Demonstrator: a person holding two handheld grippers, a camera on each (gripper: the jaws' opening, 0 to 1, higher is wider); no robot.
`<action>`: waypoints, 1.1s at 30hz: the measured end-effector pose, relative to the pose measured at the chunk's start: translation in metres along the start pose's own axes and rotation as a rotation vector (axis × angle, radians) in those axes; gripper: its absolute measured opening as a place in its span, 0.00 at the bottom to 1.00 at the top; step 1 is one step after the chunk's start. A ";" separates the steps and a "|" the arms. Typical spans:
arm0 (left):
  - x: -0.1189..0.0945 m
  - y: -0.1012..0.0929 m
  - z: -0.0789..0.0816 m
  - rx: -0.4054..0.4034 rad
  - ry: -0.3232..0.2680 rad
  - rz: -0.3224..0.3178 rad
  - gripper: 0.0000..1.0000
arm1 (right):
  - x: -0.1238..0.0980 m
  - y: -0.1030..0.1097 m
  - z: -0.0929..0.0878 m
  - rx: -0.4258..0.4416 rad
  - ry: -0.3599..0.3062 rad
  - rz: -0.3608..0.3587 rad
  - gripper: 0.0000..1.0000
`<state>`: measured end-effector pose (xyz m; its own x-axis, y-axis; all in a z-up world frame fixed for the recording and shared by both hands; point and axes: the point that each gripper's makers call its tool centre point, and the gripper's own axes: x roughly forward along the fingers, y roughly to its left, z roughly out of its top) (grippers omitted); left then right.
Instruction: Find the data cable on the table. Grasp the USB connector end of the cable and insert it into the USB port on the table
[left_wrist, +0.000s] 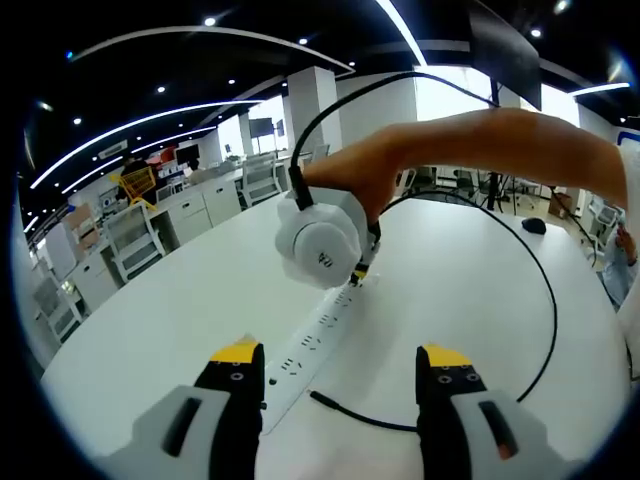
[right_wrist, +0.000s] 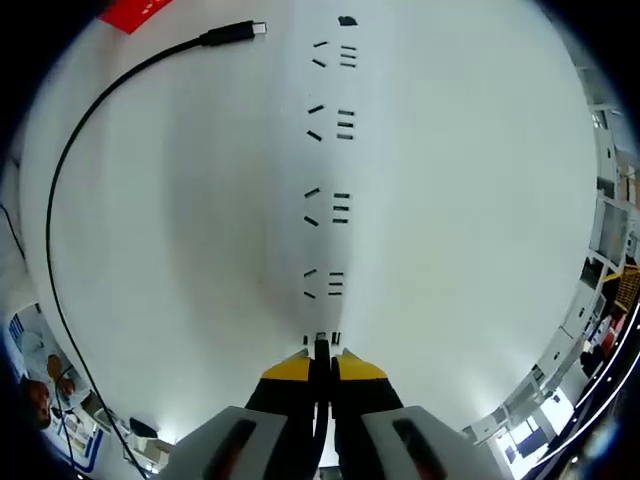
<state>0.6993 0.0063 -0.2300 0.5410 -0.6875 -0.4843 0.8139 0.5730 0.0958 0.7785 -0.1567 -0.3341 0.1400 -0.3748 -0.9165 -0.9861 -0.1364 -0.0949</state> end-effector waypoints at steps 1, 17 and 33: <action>0.000 0.000 0.000 0.000 0.000 0.000 0.61 | 0.000 0.000 0.000 0.000 0.000 0.000 0.07; 0.000 -0.001 0.001 -0.001 -0.004 0.002 0.61 | 0.008 -0.004 -0.004 0.012 -0.043 0.017 0.07; 0.000 -0.001 0.001 -0.002 -0.009 0.004 0.61 | 0.013 -0.010 0.000 -0.004 -0.018 0.005 0.07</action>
<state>0.6992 0.0052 -0.2289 0.5461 -0.6894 -0.4760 0.8115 0.5763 0.0963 0.7906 -0.1605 -0.3448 0.1334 -0.3590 -0.9238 -0.9864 -0.1380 -0.0888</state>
